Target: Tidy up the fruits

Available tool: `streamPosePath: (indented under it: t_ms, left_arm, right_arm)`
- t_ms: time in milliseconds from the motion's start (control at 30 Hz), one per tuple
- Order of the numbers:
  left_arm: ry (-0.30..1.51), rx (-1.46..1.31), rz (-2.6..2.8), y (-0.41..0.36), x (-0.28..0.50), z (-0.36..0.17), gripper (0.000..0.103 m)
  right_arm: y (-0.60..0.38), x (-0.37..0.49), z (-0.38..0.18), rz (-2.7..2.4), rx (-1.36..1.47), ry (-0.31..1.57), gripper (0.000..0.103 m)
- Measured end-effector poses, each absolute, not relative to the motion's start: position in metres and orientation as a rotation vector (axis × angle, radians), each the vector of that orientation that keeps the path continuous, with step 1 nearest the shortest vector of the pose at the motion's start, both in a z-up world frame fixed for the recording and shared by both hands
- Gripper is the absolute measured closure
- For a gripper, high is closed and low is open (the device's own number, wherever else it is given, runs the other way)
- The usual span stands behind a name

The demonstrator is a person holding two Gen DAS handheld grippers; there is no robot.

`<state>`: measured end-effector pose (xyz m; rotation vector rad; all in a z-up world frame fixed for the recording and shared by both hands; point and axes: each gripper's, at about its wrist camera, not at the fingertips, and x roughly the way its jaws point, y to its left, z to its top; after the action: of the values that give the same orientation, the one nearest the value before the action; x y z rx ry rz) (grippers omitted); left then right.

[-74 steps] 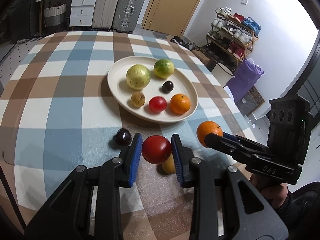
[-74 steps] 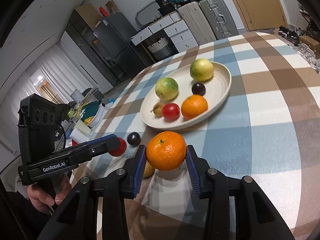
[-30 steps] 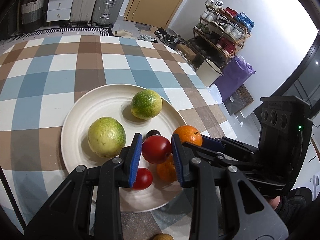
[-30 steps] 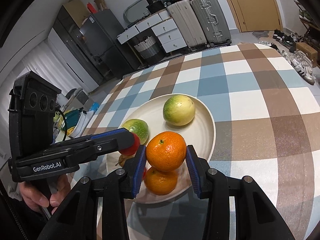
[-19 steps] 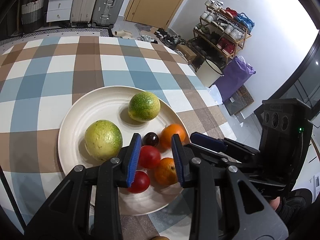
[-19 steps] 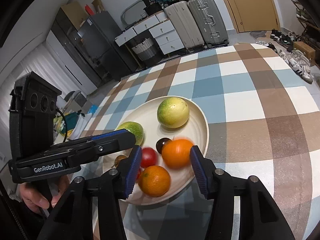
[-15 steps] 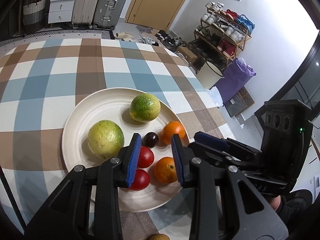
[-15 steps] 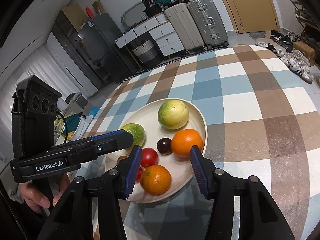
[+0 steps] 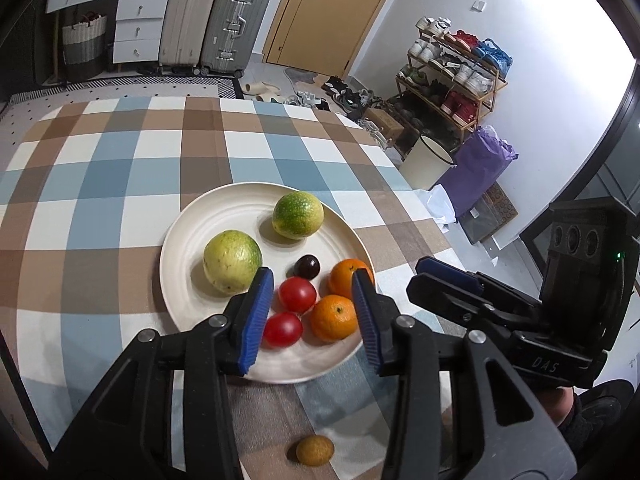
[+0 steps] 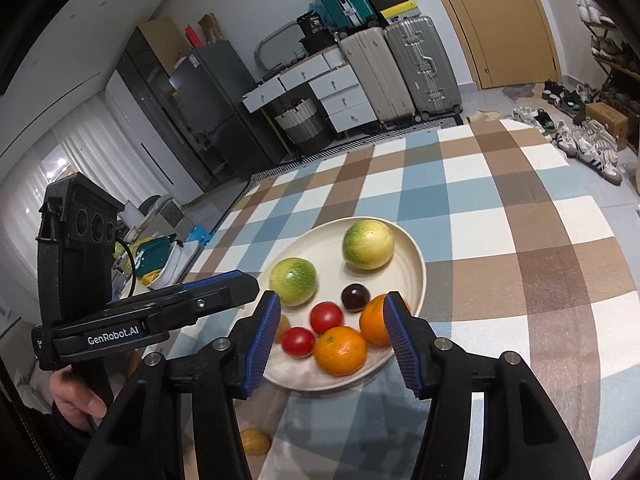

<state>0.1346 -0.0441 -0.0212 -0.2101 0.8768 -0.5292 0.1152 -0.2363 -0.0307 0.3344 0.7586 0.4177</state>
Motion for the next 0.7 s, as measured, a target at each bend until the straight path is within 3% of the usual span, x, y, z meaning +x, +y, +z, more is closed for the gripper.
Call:
streamPosePath:
  t_ms: [333, 567, 700]
  left_arm:
    - [0.838, -0.181, -0.504, -0.038, 0.091, -0.011, 0.06]
    - [0.825, -0.184, -0.47, -0.029, 0.063, -0.013, 0.052]
    - [0.824, -0.192, -0.458, -0.024, 0.051, -0.012, 0.04]
  right_arm:
    - [-0.231, 0.086, -0.025, 0.429, 0.339, 0.713, 0.042]
    - [-0.231, 0.064, -0.026, 0.428, 0.349, 0.677, 0.03]
    - [-0.228, 0.052, -0.023, 0.428, 0.327, 0.662, 0.013]
